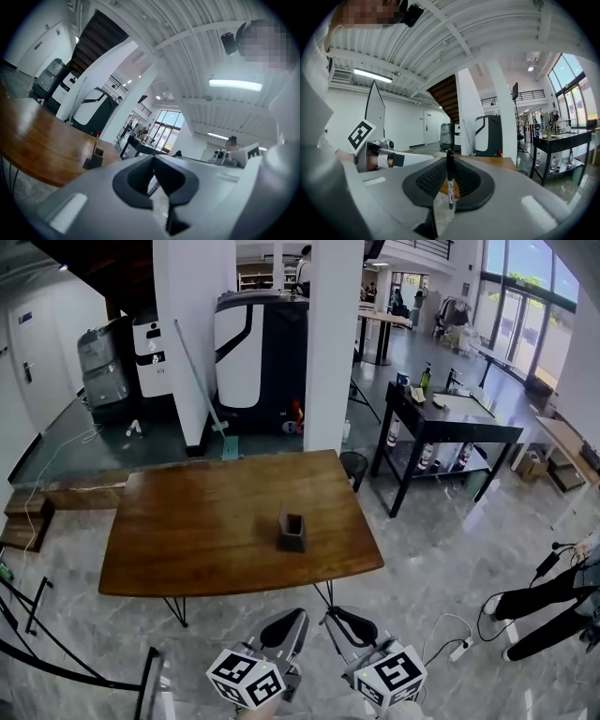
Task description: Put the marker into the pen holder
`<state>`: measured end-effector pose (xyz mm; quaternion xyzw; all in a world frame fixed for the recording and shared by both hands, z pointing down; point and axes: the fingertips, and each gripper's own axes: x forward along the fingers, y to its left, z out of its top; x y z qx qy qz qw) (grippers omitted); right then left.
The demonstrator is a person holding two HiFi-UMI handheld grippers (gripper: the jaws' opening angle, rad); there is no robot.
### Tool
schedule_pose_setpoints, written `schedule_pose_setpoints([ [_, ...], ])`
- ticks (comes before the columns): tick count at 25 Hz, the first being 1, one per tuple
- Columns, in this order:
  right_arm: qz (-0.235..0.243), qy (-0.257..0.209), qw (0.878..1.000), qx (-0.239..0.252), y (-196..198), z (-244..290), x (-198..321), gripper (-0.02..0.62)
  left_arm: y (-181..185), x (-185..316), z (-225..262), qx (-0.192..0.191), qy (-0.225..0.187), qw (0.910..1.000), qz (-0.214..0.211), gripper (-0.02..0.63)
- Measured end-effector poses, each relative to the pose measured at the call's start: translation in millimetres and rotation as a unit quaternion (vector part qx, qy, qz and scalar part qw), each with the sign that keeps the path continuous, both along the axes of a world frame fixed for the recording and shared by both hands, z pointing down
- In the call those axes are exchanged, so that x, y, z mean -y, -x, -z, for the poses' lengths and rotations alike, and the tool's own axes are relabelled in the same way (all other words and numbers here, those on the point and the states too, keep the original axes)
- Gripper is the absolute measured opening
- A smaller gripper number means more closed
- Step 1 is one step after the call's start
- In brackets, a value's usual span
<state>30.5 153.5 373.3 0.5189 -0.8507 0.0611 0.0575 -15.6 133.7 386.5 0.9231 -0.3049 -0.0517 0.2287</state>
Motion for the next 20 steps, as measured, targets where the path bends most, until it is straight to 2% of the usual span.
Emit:
schedule_pose_setpoints([
  [9,-0.014,-0.004,1.0,-0.002,-5,1,95,0.04,-10,91,-6,0.003,0.006,0.9997,-0.025,0.006],
  [20,-0.017,0.023,1.0,0.001,-9,-15,149,0.04,-9,147,-23,0.008,0.034,0.9992,-0.022,0.006],
])
